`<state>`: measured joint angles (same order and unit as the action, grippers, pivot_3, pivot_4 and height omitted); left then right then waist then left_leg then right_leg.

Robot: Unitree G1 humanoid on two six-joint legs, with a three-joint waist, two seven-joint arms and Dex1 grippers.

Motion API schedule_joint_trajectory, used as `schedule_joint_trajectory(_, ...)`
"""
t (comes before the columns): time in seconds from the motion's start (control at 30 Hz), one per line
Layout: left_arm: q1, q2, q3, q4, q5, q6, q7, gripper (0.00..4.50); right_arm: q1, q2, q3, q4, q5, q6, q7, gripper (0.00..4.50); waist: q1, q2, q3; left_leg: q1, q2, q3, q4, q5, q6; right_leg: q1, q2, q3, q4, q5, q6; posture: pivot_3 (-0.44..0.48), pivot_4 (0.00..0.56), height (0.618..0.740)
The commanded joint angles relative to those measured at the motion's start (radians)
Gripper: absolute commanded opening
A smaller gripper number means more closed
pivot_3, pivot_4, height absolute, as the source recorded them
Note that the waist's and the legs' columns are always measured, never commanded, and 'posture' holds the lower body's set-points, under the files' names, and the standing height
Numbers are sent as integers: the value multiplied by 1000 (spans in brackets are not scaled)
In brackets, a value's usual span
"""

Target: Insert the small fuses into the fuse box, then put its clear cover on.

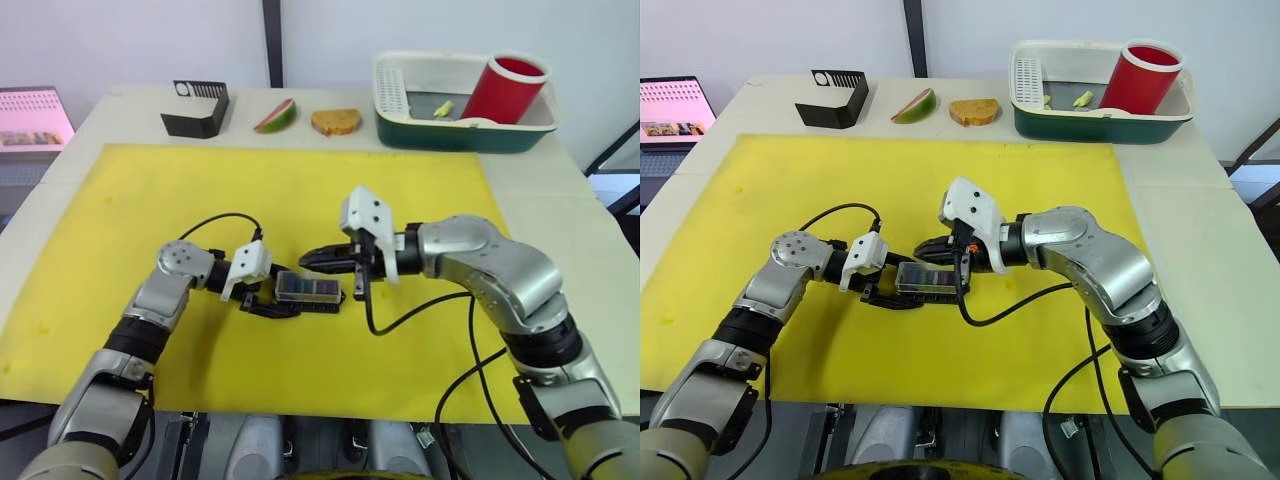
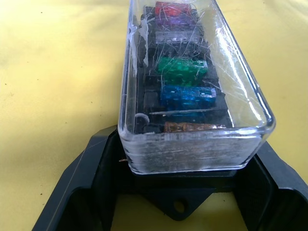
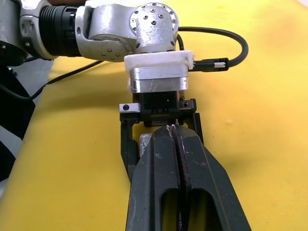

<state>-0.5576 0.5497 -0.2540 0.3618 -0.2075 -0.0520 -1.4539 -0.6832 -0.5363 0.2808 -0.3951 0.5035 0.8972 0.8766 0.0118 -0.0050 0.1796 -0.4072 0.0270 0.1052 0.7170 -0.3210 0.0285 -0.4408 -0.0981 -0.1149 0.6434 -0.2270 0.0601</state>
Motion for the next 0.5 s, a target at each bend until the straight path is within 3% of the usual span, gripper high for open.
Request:
schedule_joint_trajectory(0.03, -2, 5, -6, 3, 32, 15, 26, 2607, 31, 12, 50, 34, -35, -45, 5, 62, 1, 0, 0, 0, 0, 0, 0, 0, 0, 0, 0, 0, 0, 0, 0, 0, 150, 740)
schedule_joint_trajectory(0.23, 7, 3, -3, -19, 30, 29, 33, 2607, 155, -51, 246, 138, -184, -87, 19, 62, -1, 1, -4, 2, 0, 1, 0, 0, 0, 1, 0, 0, 0, 0, 0, 0, 150, 740)
schedule_joint_trajectory(0.5, 14, 6, 9, -25, 33, 36, 45, 2607, 126, -42, 198, 149, -188, -89, 4, 62, -2, 1, -6, 12, 1, -1, -3, -1, 1, 13, 1, 0, -6, 0, 0, 0, 150, 740)
